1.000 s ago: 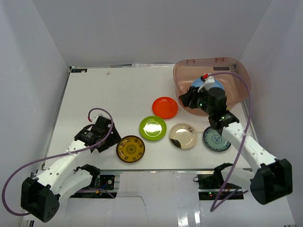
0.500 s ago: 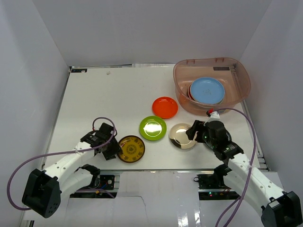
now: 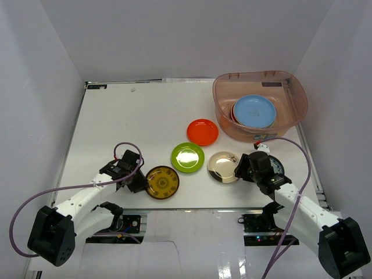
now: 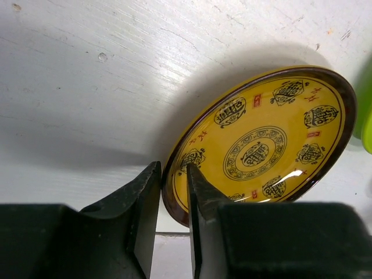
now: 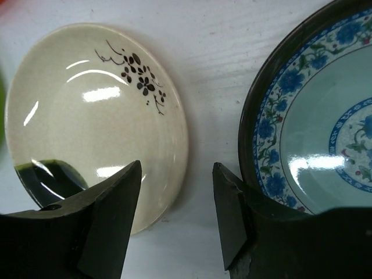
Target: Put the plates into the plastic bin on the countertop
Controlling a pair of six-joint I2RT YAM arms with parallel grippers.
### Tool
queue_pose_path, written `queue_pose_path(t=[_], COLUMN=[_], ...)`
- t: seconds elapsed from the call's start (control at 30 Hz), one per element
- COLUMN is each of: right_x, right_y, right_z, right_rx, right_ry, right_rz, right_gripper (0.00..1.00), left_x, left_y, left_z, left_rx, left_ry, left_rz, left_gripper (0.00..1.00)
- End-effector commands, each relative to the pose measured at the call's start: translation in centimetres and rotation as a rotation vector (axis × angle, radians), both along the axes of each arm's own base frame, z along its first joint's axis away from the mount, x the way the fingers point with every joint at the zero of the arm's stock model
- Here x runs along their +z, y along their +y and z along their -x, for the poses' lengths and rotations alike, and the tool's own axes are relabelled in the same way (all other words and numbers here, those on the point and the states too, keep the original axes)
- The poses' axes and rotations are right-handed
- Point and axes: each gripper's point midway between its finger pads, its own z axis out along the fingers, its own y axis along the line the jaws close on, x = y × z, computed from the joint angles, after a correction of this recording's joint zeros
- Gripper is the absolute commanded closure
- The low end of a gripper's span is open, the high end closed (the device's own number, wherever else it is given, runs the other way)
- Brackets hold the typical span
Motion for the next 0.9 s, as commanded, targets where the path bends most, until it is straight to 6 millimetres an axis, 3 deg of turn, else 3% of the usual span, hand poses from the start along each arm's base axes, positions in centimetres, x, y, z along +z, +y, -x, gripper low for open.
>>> queue_pose_path(t=[0.0, 0.1, 0.27, 0.37, 0.5, 0.6, 0.67, 0.7, 0.8, 0.83, 0.87], right_x=[-0.1, -0.9, -2.0, -1.2, 0.9, 4.6, 9.6, 13.2, 18.6, 21.4, 22.5], right_y=[0.2, 0.4, 0.0, -0.3, -0.2, 0.4, 1.4, 2.2, 2.6, 2.8, 2.8], right_z=[-1.0, -0.9, -0.4, -0.2, -0.1, -0.5, -1.2, -1.6, -2.5, -3.4, -4.1], right_rx=[-0.031, -0.035, -0.053, -0.058, -0.034, -0.001, 0.050, 0.086, 0.110, 0.106, 0.096], right_ry=[-0.030, -0.014, 0.009, -0.015, -0.050, -0.117, -0.217, -0.288, -0.403, -0.459, -0.486], right_rz=[-0.022, -0.032, -0.022, -0.025, -0.039, -0.067, -0.115, -0.157, -0.177, -0.185, -0.177], right_gripper=[0.42, 0.46, 0.67, 0.79, 0.88, 0.92, 0.92, 0.92, 0.92, 0.92, 0.92], left_x=[0.0, -0.2, -0.2, 0.2, 1.2, 2.5, 3.8, 4.4, 7.2, 8.5, 9.4], left_y=[0.0, -0.1, -0.2, -0.6, -0.9, -1.7, -2.0, -2.0, -2.2, -2.4, -2.4], left_z=[-0.3, -0.1, 0.0, 0.1, -0.1, 0.4, 0.6, 0.7, 0.3, 0.0, -0.1], left_rx=[0.002, -0.006, -0.018, -0.041, -0.055, -0.090, -0.111, -0.130, -0.164, -0.168, -0.171], left_ry=[-0.013, -0.007, -0.006, -0.009, -0.044, -0.061, -0.087, -0.100, -0.175, -0.209, -0.237], left_rz=[-0.003, -0.009, -0.009, 0.005, 0.026, 0.084, 0.112, 0.119, 0.136, 0.151, 0.161], left_gripper=[0.66, 0.70, 0.87, 1.00, 1.00, 1.00, 1.00, 1.00, 1.00, 1.00, 1.00])
